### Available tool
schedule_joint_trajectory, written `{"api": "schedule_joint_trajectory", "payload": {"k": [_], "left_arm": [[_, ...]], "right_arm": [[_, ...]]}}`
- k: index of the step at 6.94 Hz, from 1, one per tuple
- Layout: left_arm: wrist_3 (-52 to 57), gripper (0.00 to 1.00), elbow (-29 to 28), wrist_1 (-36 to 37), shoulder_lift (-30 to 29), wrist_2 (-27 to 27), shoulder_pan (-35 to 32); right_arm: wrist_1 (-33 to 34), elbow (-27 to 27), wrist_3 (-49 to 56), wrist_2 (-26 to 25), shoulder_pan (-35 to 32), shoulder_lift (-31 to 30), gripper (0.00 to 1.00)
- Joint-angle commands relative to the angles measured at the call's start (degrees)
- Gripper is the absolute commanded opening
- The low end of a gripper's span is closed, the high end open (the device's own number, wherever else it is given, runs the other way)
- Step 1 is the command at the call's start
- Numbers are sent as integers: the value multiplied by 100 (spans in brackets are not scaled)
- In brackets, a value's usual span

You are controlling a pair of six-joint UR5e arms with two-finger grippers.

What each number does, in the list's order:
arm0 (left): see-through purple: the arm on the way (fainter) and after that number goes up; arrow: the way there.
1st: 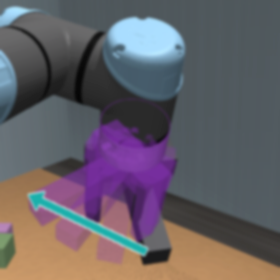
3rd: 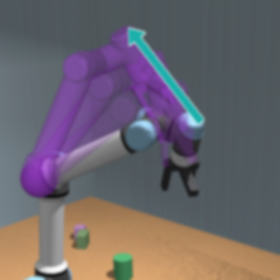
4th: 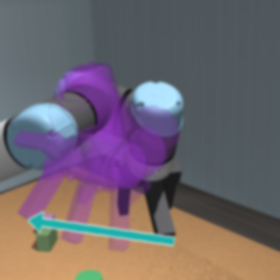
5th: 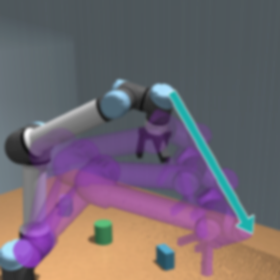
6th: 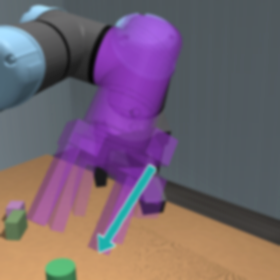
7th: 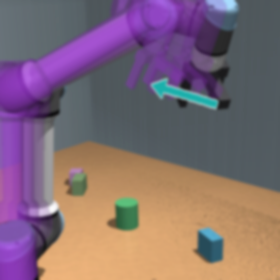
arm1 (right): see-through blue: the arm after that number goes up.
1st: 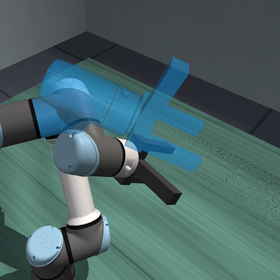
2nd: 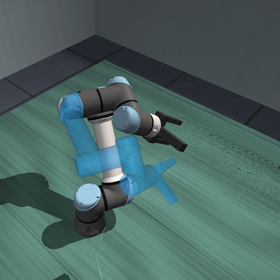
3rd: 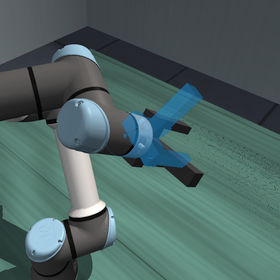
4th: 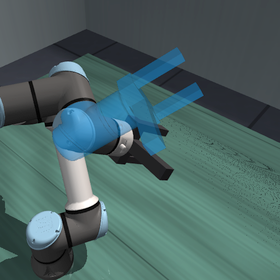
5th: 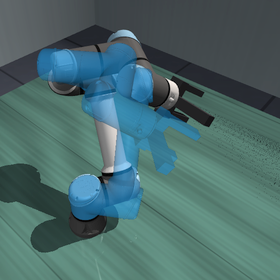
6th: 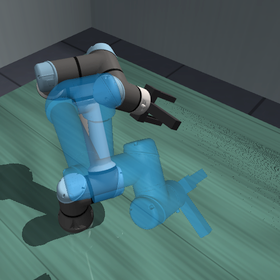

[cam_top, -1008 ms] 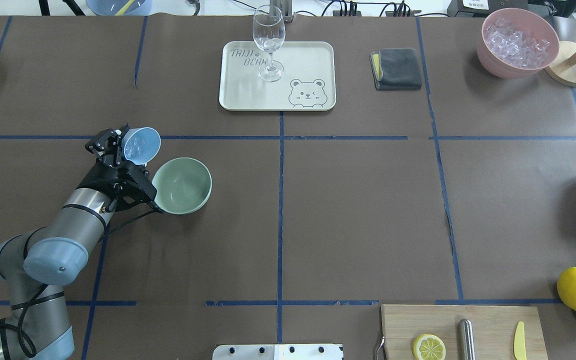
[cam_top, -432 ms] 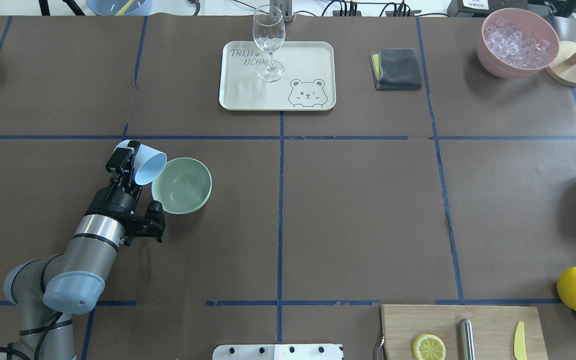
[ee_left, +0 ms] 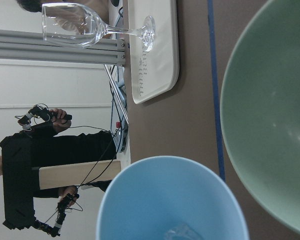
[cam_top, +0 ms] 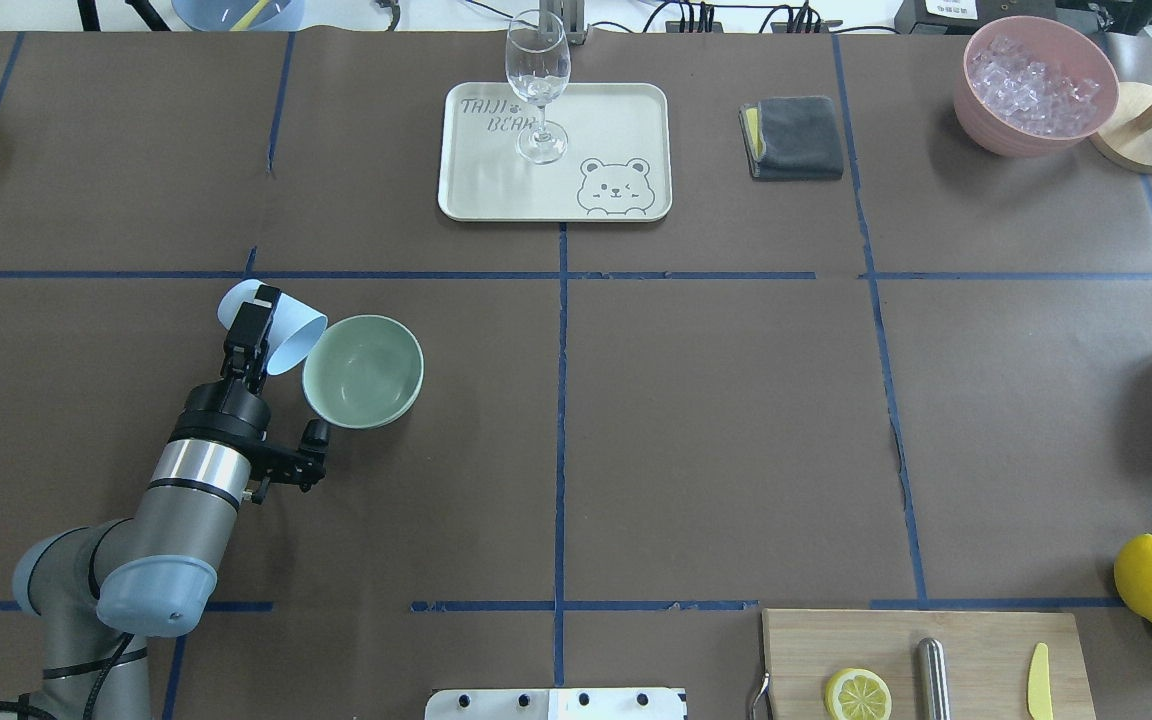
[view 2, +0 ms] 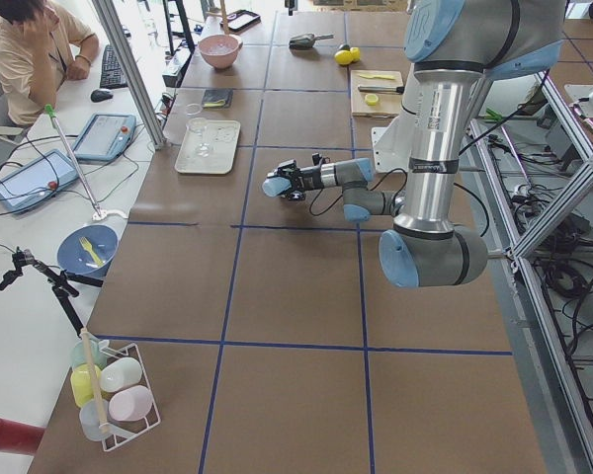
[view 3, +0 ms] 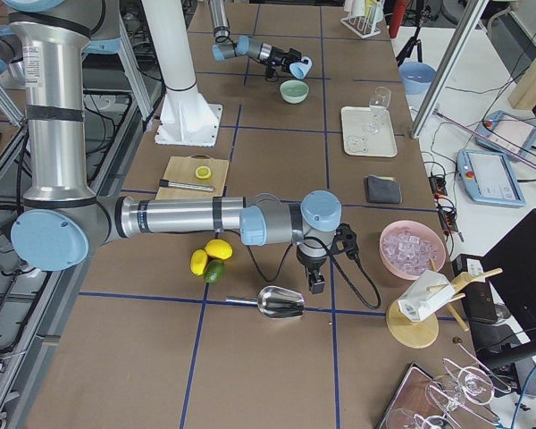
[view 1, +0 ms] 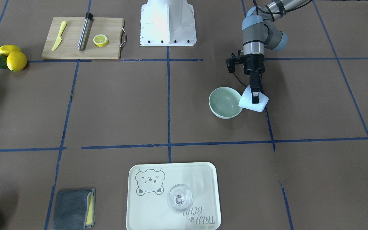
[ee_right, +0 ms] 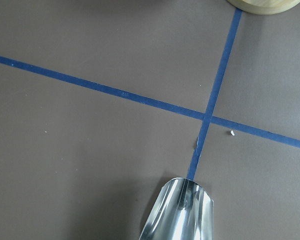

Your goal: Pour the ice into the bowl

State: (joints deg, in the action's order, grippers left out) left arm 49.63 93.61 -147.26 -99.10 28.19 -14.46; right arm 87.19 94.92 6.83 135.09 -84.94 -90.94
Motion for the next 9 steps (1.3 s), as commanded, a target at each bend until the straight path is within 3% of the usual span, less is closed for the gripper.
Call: {"api": "schedule_joint_trajectory", "payload": {"k": [1,8,9], "left_arm": [[599,0,-9,-5,-22,-59,30],[978,0,60,-92,-4,-50,83],[970,0,78,-553,-4,-50,83]], "right_arm": [[0,-17,3,0,-5,-3,100],[9,-17,3,0,4,6,100],[0,-17,3,0,4,6,100]]}}
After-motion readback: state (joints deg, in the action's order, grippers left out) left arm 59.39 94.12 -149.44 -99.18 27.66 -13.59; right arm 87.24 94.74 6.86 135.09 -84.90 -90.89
